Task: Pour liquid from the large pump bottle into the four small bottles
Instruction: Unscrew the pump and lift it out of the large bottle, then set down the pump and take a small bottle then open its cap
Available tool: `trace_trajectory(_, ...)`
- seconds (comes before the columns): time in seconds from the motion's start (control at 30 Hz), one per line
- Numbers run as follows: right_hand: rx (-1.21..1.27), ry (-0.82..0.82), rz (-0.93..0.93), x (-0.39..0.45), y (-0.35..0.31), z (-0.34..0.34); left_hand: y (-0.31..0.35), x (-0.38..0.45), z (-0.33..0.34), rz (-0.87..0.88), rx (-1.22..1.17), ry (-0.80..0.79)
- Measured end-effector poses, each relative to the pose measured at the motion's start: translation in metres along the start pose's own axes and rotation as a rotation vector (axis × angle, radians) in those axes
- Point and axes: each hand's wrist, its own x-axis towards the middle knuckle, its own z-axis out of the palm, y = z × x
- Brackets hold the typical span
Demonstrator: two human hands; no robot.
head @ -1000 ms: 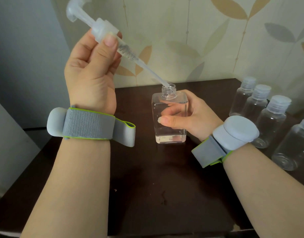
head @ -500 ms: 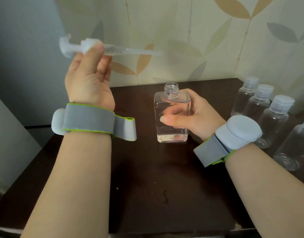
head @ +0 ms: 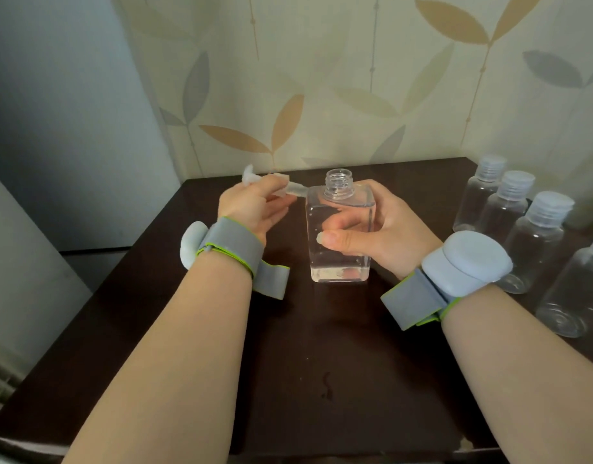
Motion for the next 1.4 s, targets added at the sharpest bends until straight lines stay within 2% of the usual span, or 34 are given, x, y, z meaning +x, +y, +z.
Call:
trace_trajectory(0.1,0.018,-0.011,-0.013,-0.001,-0.001,-0.001,-0.006,0.001,0.001,-0.003,0.104,-0.063)
trace_trajectory(0.23,0.022,-0.037,-0.021,-0.001,-0.002,-0.001,-0.011,0.004,-0.002,0.018,0.247,-0.063)
trace_trajectory(0.47,0.031,-0.025,-0.025,-0.001,0.000,-0.001,-0.012,0.013,-0.008,0.274,0.842,-0.049)
trace_trajectory(0.7,0.015,-0.013,-0.004,0.000,0.001,-0.002,-0.012,0.012,-0.008,0.408,1.079,-0.068)
trace_trajectory(1.0,-0.037,-0.002,0.004,0.000,0.001,-0.002,-0.013,0.012,-0.009,0.411,1.201,-0.054)
trace_trajectory(1.2,-0.133,0.023,0.006,-0.001,-0.004,-0.003,-0.011,0.014,-0.012,0.358,1.185,-0.075)
trace_trajectory(1.4,-0.241,0.022,-0.015,-0.002,-0.004,-0.007,-0.003,0.006,-0.014,0.467,1.195,-0.040)
